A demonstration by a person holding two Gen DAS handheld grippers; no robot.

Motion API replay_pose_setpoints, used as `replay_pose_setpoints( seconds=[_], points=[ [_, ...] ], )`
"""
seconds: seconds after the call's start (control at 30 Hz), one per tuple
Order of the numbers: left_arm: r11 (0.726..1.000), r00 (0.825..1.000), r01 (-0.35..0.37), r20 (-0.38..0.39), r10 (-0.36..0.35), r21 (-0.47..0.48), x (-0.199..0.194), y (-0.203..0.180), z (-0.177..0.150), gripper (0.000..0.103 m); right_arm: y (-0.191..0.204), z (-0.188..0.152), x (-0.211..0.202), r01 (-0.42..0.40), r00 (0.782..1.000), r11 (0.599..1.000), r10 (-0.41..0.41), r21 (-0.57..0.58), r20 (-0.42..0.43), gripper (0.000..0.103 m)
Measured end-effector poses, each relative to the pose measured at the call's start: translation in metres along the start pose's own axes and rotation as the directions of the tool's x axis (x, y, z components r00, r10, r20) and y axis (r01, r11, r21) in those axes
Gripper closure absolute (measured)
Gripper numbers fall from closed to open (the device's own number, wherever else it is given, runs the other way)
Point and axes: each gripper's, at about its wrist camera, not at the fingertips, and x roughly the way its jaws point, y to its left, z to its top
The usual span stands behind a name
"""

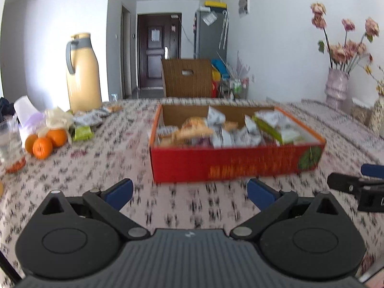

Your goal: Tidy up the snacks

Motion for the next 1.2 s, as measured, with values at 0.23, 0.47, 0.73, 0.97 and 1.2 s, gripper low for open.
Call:
replay_pose_setpoints(
  seconds=[0.23, 0.47, 0.73, 0.97, 1.2],
  points=[
    [1.000, 0.998, 0.011, -0.064, -0.011, -0.003, 0.001, 0.002, -0.021, 0.000, 0.001, -0.021, -0.005, -0.012, 0.998, 1.000, 0.012, 0.006, -0.061, 0.000],
    [1.000, 0.997, 0.021, -0.069, -0.020, 0.005, 0.000, 0.000, -0.023, 0.000, 0.002, -0.024, -0.002, -0.017, 0.997, 1.000, 0.017, 0.007, -0.078, 0.000],
    [1.000, 0.997, 0.021, -0.071, -0.020, 0.007, 0.001, -0.001, -0.024, 0.000, 0.001, -0.025, -0.001, -0.018, 0.996, 1.000, 0.018, 0.008, -0.082, 0.000],
    [1.000, 0.997, 0.023, -0.072, -0.022, 0.006, 0.001, -0.001, -0.024, 0.000, 0.000, -0.026, 0.000, -0.018, 0.996, 1.000, 0.018, 0.008, -0.086, 0.000],
    [1.000, 0.997, 0.023, -0.072, -0.022, 0.006, 0.001, -0.001, -0.024, 0.000, 0.000, -0.026, 0.000, -0.018, 0.996, 1.000, 0.018, 0.008, -0.086, 0.000]
  ],
)
